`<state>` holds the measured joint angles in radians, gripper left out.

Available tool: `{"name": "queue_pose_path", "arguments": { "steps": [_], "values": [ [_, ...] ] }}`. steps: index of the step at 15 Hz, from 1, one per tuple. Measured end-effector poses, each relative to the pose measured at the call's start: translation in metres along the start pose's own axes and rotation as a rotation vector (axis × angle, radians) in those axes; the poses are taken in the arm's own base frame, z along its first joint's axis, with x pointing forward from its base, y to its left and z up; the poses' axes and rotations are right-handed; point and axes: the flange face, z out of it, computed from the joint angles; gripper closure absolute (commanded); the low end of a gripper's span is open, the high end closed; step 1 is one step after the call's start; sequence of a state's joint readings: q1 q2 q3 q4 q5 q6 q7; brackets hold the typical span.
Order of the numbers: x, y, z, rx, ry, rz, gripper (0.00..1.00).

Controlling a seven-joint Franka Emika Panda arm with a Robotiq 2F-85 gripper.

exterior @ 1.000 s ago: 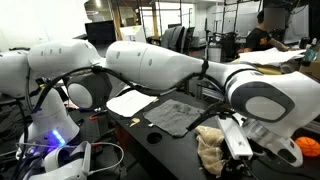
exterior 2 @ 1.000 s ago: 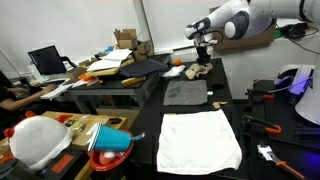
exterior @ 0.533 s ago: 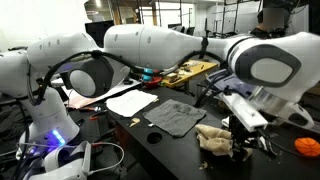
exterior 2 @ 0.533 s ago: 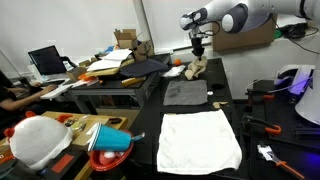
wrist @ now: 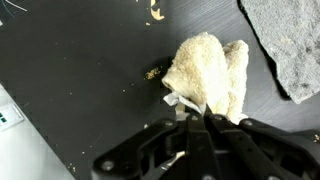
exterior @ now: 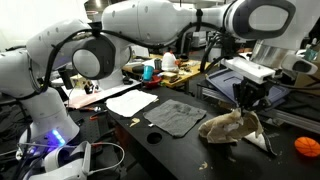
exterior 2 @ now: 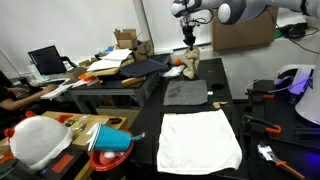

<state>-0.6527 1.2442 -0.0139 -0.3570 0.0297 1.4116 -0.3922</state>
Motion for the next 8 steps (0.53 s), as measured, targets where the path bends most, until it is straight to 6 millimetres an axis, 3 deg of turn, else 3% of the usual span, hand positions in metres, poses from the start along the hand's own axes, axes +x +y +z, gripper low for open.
{"name": "queue_pose_path", "arguments": {
  "steps": [8],
  "values": [
    [-0.015, -0.011, -0.066, -0.018, 0.047, -0.085, 0.99]
  ]
}}
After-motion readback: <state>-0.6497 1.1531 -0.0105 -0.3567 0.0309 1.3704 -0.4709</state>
